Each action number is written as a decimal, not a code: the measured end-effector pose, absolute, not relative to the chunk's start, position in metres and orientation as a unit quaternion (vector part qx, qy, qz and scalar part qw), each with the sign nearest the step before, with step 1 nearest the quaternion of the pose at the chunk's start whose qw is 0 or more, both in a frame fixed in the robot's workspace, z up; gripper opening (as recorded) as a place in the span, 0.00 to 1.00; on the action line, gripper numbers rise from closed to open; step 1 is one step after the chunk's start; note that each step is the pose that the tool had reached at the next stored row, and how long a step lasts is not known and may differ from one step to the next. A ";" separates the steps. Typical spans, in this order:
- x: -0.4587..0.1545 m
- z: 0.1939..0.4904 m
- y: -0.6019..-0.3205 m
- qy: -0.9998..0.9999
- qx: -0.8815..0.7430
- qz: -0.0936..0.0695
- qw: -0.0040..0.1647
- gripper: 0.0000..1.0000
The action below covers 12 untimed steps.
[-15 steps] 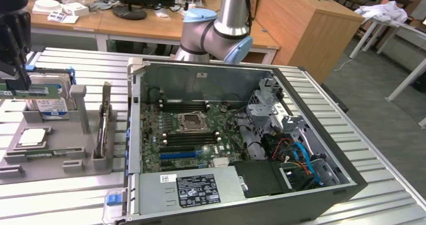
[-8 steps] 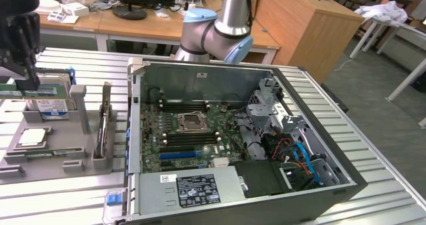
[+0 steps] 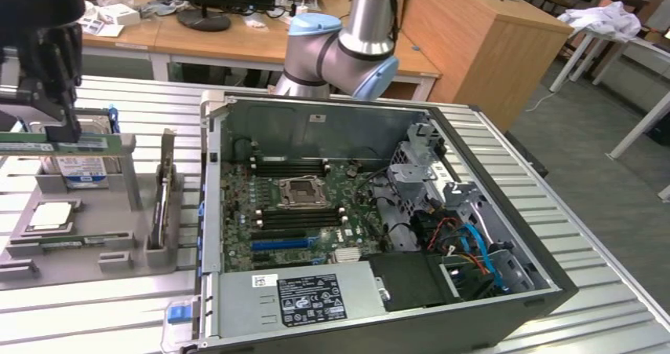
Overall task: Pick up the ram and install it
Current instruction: 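Pick up the ram and move it above insertion slot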
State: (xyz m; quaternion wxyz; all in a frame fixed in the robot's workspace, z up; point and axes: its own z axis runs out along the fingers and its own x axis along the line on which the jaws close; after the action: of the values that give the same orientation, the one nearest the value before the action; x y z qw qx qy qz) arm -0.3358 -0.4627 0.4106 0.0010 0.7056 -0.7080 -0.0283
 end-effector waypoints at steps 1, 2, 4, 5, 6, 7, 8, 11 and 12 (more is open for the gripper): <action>-0.334 0.411 -0.463 -0.708 0.706 -0.028 0.001 0.12; -0.331 0.411 -0.463 -0.708 0.706 -0.028 0.001 0.12; -0.327 0.411 -0.463 -0.708 0.706 -0.028 0.001 0.12; -0.325 0.411 -0.463 -0.708 0.706 -0.029 0.001 0.12; -0.323 0.411 -0.463 -0.708 0.706 -0.029 0.001 0.12; -0.321 0.411 -0.463 -0.708 0.706 -0.029 0.001 0.12; -0.319 0.411 -0.463 -0.708 0.706 -0.029 0.001 0.12; -0.313 0.411 -0.463 -0.708 0.706 -0.029 0.001 0.12; -0.312 0.411 -0.463 -0.708 0.706 -0.029 0.001 0.12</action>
State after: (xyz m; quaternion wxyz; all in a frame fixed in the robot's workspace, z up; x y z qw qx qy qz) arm -0.3117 -0.4627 0.4106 0.0006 0.7056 -0.7080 -0.0287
